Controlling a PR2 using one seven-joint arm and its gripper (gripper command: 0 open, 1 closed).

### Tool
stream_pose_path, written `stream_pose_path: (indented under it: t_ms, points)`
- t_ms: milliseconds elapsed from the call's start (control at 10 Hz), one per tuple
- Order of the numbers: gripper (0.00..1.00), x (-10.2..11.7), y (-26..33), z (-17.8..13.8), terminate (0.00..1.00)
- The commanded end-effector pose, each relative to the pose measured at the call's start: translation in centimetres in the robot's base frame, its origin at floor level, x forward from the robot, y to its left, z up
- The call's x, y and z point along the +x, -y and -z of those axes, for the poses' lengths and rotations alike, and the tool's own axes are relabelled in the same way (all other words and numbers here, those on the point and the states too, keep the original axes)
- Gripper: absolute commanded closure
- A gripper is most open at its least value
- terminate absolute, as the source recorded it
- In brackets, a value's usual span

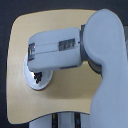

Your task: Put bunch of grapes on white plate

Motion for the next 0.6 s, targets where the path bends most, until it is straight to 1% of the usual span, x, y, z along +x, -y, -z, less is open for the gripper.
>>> stream_pose_path:
  t_ms: [0, 200, 500]
  points:
    - [1.00, 1.37, -0.76, 1.55, 0.00]
    - [1.00, 1.08, -0.78, 1.81, 0.00]
    - [1.00, 1.25, -1.07, 1.68, 0.00]
